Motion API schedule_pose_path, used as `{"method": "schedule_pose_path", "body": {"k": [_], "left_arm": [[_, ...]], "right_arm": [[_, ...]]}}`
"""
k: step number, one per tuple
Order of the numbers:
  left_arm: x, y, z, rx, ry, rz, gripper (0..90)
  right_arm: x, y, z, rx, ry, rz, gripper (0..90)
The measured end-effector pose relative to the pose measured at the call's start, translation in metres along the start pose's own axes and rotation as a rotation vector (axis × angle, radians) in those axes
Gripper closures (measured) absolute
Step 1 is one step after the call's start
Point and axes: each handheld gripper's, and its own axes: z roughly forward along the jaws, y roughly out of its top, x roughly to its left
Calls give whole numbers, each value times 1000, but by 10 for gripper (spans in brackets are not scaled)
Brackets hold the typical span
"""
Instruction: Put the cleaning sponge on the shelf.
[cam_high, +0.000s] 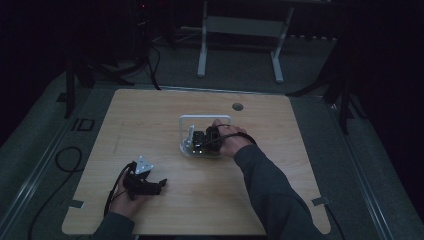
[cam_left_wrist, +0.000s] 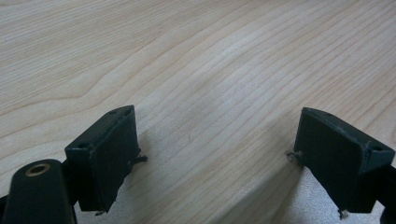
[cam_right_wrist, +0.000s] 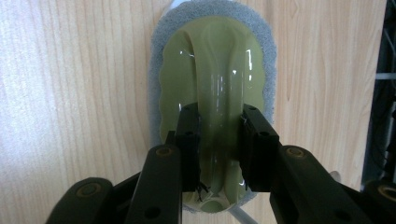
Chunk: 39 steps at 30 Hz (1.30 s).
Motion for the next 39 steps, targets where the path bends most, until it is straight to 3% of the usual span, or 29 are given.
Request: {"method": "schedule_pose_path", "body": {"k": [22,30,39], "left_arm": [[0,0,0,1,-1,0,137],[0,0,0,2,-1,1,137],[0,0,0,2,0,3,138]], "right_arm": [[5,8,12,29,-50,-48,713],[3,8,15,45,-81,-39,702],[1,5,16,39,-100,-5,626]]}}
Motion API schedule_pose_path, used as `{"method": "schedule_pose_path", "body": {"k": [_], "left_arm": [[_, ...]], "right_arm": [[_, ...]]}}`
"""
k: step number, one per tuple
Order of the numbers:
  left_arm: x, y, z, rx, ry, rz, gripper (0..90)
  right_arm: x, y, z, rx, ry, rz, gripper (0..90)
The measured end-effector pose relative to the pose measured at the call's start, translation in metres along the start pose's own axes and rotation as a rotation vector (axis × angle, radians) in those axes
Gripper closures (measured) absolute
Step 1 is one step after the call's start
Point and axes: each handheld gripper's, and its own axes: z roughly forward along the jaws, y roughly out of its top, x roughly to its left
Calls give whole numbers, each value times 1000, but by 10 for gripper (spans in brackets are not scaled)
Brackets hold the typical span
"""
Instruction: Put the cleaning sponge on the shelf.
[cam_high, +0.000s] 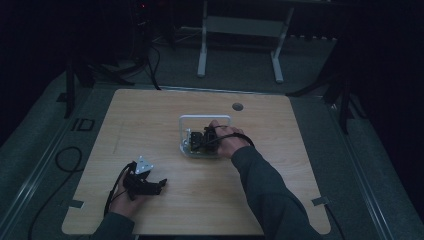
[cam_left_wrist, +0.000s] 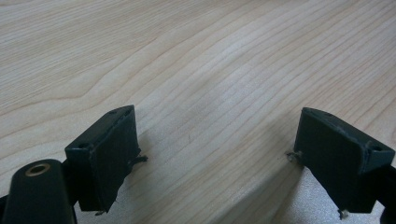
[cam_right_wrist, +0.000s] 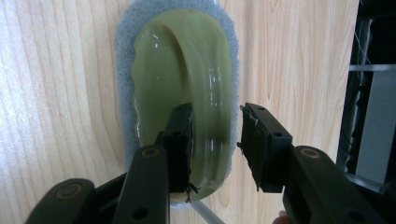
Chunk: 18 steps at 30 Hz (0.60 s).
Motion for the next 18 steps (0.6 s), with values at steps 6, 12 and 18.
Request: {"method": "schedule_pose_path", "body": {"k": [6,12,18], "left_arm": [[0,0,0,-1,0,-2,138],[0,0,0,-3,0,-4,138],[0,0,0,-3,0,-3,138]], "right_arm": [[-1,-2,-7,-26,-1,10,598],[1,-2,-17,-54,-2,11,592],[4,-4,-29,-104,14,30,588]]}}
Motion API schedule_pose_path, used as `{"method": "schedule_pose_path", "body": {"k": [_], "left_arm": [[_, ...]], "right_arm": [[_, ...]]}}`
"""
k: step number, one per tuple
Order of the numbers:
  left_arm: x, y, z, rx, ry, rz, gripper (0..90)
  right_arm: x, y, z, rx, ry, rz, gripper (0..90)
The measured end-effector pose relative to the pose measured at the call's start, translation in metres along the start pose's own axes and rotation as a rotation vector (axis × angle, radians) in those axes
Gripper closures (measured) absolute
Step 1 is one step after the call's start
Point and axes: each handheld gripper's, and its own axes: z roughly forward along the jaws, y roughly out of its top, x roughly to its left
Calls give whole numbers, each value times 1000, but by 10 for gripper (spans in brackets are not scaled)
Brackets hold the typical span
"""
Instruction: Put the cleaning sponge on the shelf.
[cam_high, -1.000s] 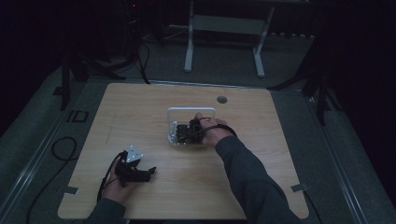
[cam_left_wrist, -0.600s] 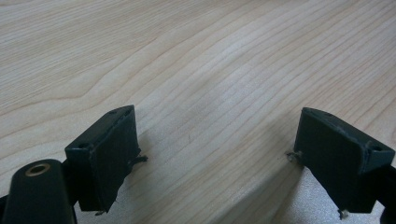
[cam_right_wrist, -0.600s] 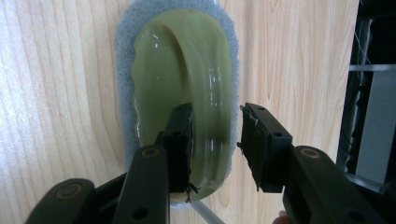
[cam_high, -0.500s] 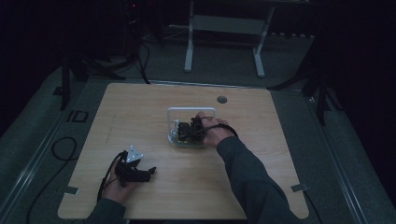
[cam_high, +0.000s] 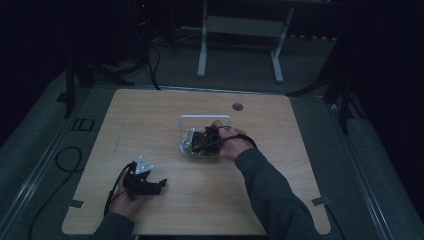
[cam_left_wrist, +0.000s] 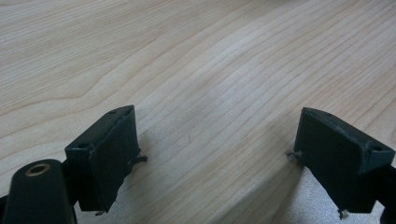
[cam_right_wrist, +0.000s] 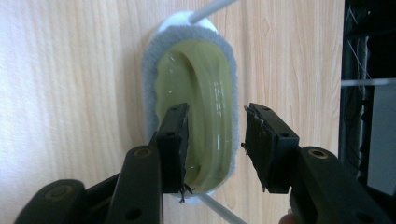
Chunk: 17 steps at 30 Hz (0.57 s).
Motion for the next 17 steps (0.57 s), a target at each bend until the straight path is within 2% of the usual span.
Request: {"method": "schedule_pose_path", "body": {"k": [4,9,17], "left_arm": [[0,0,0,-1,0,0,138],[0,0,0,0,0,-1,138],[0,0,0,1,0,0,138]], "right_arm": [[4,-5,-10,-72,44,58,593],[11,-13,-19,-163,113,156,595],[26,-25,-27,-243,210,308,574]]}}
